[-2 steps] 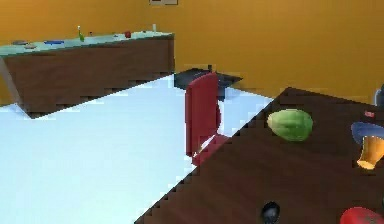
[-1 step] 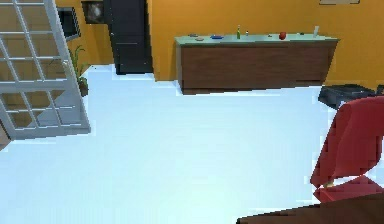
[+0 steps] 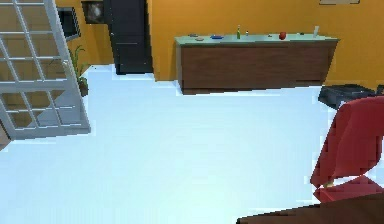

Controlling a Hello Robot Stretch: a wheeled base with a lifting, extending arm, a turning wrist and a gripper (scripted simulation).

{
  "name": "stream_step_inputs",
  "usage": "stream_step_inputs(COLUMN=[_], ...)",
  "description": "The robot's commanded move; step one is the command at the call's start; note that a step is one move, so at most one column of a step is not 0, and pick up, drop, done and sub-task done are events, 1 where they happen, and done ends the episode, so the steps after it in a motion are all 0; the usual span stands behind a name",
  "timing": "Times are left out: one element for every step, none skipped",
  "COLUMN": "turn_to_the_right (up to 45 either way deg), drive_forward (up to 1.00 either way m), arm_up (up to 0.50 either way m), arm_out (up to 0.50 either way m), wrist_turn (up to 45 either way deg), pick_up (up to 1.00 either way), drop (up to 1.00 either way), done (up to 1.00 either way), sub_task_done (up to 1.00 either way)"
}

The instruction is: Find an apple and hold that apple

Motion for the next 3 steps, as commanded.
stream_step_inputs(turn_to_the_right=[0.0,0.0,0.0], drive_forward=[0.00,0.00,0.00], arm_up=[0.38,0.00,0.00], arm_out=[0.00,0.10,0.00], wrist_turn=[0.0,0.0,45.0], pick_up=[0.00,0.00,0.00], drop=[0.00,0.00,0.00], done=[0.00,0.00,0.00], sub_task_done=[0.00,0.00,0.00])
